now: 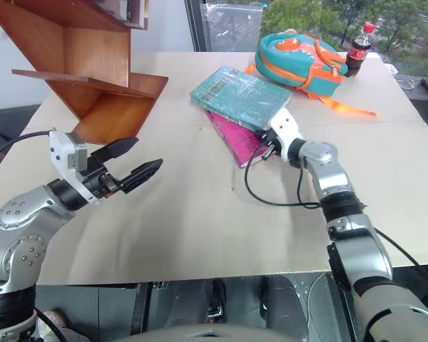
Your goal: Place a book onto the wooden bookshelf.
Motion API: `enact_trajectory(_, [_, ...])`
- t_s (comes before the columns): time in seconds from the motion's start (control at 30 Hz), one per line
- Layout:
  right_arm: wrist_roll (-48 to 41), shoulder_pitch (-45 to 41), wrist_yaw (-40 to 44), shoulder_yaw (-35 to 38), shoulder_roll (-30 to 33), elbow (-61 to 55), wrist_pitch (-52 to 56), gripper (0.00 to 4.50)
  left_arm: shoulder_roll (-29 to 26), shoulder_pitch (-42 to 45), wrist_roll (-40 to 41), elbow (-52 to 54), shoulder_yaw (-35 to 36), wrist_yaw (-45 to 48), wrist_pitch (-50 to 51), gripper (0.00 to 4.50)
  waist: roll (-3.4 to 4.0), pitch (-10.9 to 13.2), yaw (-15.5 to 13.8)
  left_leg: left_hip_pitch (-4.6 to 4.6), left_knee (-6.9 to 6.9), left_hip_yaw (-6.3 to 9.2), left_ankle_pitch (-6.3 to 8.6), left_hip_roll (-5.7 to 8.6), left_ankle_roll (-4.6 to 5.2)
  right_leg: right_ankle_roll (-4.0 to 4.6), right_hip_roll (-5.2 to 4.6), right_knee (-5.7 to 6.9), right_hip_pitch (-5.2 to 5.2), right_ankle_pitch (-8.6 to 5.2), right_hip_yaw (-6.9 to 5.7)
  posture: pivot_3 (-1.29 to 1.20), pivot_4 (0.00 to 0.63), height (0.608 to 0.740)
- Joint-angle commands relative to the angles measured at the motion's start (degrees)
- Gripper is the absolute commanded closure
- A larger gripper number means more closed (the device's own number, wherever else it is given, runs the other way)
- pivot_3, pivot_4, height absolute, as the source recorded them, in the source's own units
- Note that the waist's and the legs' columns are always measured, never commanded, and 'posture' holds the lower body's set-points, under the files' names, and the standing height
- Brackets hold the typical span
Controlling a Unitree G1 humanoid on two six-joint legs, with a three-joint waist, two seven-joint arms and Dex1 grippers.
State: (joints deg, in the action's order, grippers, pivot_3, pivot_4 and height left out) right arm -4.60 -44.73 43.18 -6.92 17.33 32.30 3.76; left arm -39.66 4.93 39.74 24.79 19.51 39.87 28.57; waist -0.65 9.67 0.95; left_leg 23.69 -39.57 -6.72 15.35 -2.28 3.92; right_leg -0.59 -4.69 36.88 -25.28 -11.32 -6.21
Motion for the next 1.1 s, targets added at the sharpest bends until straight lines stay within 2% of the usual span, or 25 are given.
enact_trajectory(0.03, [-0.5,0.7,-0.3,0.0,-0.8,-6.3,1.0,4.45,-0.3,1.9,0.3,0.5,0.0,0.1,-0.1,0.0,0.0,0.0,-0.2,0.01,0.0,0.03,0.0,0.01,0.0,0.0,-0.01,0.0,0.0,0.0,-0.03,0.0,0.15,0.74])
enact_trajectory(0.17, [-1.5,1.5,-1.6,1.0,-0.1,-15.6,8.6,4.45,0.2,2.0,0.0,0.3,-0.1,-0.2,-0.4,0.0,0.0,0.0,-0.2,0.02,0.0,0.03,0.0,0.02,0.0,0.0,-0.02,0.0,0.0,0.0,-0.02,0.0,0.15,0.74])
enact_trajectory(0.27, [0.0,-3.4,-6.1,1.7,-0.7,-16.0,12.8,4.45,0.9,2.1,-0.6,0.5,-0.8,-0.6,-0.7,0.0,0.0,0.0,-0.1,0.01,0.02,0.03,0.0,0.01,-0.01,0.0,-0.02,0.0,-0.02,0.0,-0.02,0.0,0.15,0.74])
enact_trajectory(0.33, [0.6,-9.9,-9.8,2.7,-2.0,-8.4,13.6,4.45,1.4,2.4,-0.8,0.6,-1.1,-1.1,-0.8,0.0,0.04,0.0,0.0,0.0,0.03,-0.01,-0.03,0.02,-0.05,0.01,0.01,0.06,-0.06,-0.01,0.0,0.0,0.15,0.74])
enact_trajectory(0.5, [6.3,-28.1,-22.7,2.3,-5.1,26.1,4.1,4.45,2.2,2.8,-1.4,1.1,-1.7,-2.4,-1.1,0.0,0.03,0.0,0.9,-0.01,0.05,-0.2,-0.11,0.03,-0.14,0.05,0.03,0.39,-0.29,0.0,0.2,0.0,0.15,0.74])
enact_trajectory(0.6, [9.8,-33.2,-27.3,1.1,-6.9,38.6,0.9,4.45,2.6,2.2,-1.6,2.2,-1.5,-3.4,-1.1,0.0,0.0,0.0,1.1,-0.03,0.17,-0.18,-0.13,0.03,-0.18,0.09,0.03,0.4,-0.3,-0.01,0.2,0.0,0.15,0.74])
enact_trajectory(0.7, [13.2,-33.3,-24.3,-1.1,-8.5,43.0,-0.6,4.45,3.0,0.8,-1.6,3.8,-0.7,-4.6,-1.0,0.0,0.02,0.0,1.2,0.07,0.27,-0.18,-0.13,0.03,-0.18,0.07,0.01,0.19,-0.31,0.0,0.21,0.0,0.15,0.74])
enact_trajectory(0.97, [14.8,-29.6,-3.4,-3.0,-9.7,42.7,-2.3,4.45,3.6,-3.2,-0.9,6.6,1.1,-6.5,-1.2,0.0,0.01,0.0,1.5,-0.06,0.38,-0.15,-0.13,-0.04,-0.21,0.07,0.04,0.16,-0.24,0.0,0.22,0.0,0.15,0.74])
enact_trajectory(1.1, [13.1,-28.1,-0.2,-1.3,-9.0,40.0,-4.9,4.45,3.8,-2.5,-1.0,6.2,0.5,-6.7,-1.2,0.0,-0.01,-0.1,1.4,-0.06,0.33,-0.1,-0.17,-0.03,-0.26,0.07,0.04,0.2,-0.22,0.01,0.25,0.0,0.15,0.74])
